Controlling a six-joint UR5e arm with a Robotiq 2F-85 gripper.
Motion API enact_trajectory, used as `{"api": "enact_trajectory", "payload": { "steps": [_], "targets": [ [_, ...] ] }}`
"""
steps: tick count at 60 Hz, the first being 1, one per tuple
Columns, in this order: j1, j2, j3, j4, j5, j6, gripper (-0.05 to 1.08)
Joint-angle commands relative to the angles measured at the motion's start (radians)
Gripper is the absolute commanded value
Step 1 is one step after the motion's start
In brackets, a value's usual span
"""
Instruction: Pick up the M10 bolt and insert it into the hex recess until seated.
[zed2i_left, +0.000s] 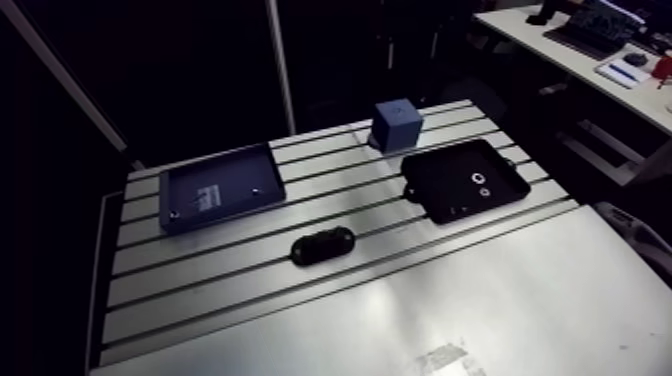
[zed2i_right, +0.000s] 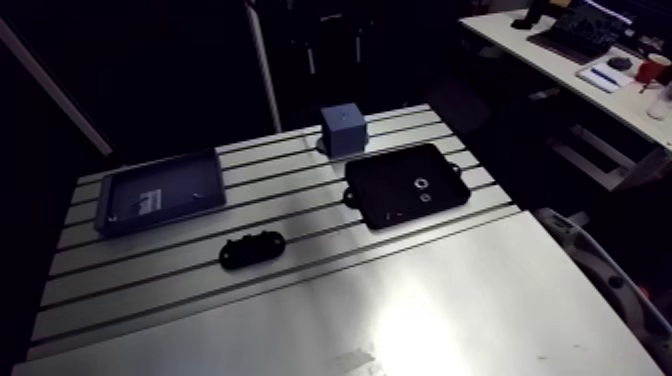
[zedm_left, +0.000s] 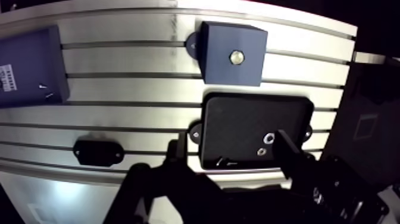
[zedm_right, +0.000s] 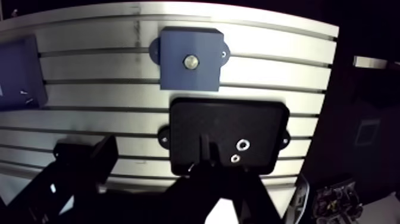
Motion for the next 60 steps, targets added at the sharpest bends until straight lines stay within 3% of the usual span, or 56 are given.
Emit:
{"api": "enact_trajectory", "payload": {
  "steps": [1,22,27,28,29,30,34,43,55,60],
  "targets": [
    [0.079,-0.137,0.004,0.135,0.000,0.227,0.00],
    [0.093,-0.261,0.086,0.166,0.003,0.234,0.00],
    [0.106,-0.284,0.088,0.171,0.029,0.234,0.00],
    [0.109,-0.293,0.088,0.177,0.044,0.234,0.00],
    [0.109,-0.293,0.088,0.177,0.044,0.234,0.00],
    [0.110,-0.300,0.087,0.187,0.055,0.234,0.00],
    [0.110,-0.323,0.089,0.210,0.066,0.234,0.00],
    [0.108,-0.370,0.091,0.221,0.061,0.230,0.00],
    [0.110,-0.388,0.088,0.238,0.060,0.225,0.00],
    [0.110,-0.391,0.080,0.239,0.068,0.223,0.00]
  ]
}}
